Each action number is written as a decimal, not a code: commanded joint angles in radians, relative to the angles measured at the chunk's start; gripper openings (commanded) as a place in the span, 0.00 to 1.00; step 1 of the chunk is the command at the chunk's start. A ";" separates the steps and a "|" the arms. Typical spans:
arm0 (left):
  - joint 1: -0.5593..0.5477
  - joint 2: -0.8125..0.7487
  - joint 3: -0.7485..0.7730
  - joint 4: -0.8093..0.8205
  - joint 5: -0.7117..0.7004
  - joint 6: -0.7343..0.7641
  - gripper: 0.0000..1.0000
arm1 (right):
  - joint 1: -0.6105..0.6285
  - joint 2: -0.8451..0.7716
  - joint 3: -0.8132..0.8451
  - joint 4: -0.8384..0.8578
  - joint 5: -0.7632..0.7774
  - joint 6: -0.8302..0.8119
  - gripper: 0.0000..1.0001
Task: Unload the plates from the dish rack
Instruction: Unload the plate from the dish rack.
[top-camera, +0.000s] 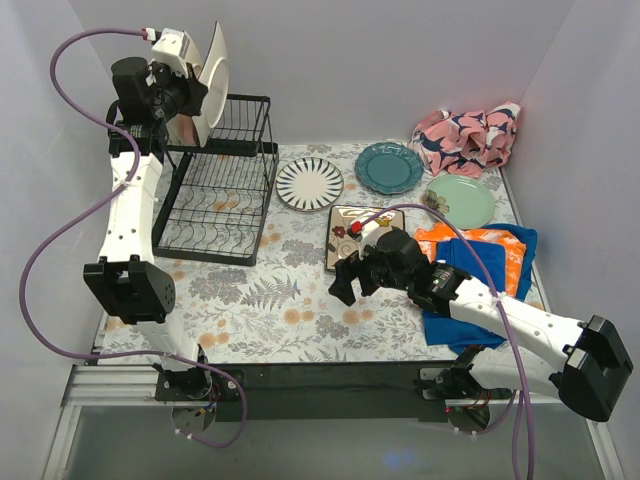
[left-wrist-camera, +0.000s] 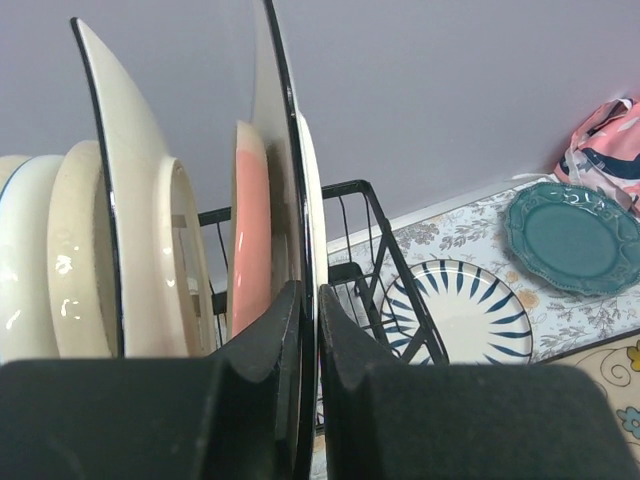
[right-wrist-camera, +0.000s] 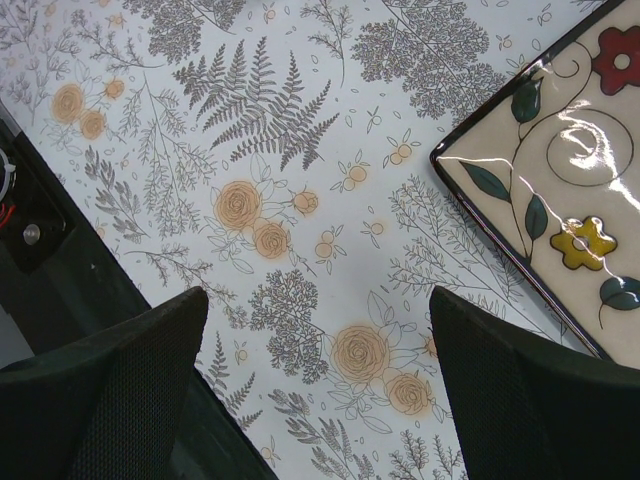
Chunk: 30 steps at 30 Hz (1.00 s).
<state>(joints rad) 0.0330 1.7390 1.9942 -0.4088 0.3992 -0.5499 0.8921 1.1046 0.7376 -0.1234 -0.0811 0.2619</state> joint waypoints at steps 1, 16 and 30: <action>-0.053 -0.134 -0.011 0.169 0.087 0.007 0.00 | -0.001 0.003 0.016 0.038 0.007 -0.007 0.96; -0.116 -0.174 -0.017 0.195 0.047 0.070 0.00 | -0.001 -0.003 0.014 0.038 0.015 -0.010 0.96; -0.234 -0.245 -0.064 0.240 -0.046 0.165 0.00 | -0.001 -0.046 0.025 0.041 0.001 0.011 0.97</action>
<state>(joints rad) -0.1829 1.6238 1.9064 -0.3359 0.3836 -0.4377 0.8921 1.1034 0.7376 -0.1238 -0.0780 0.2626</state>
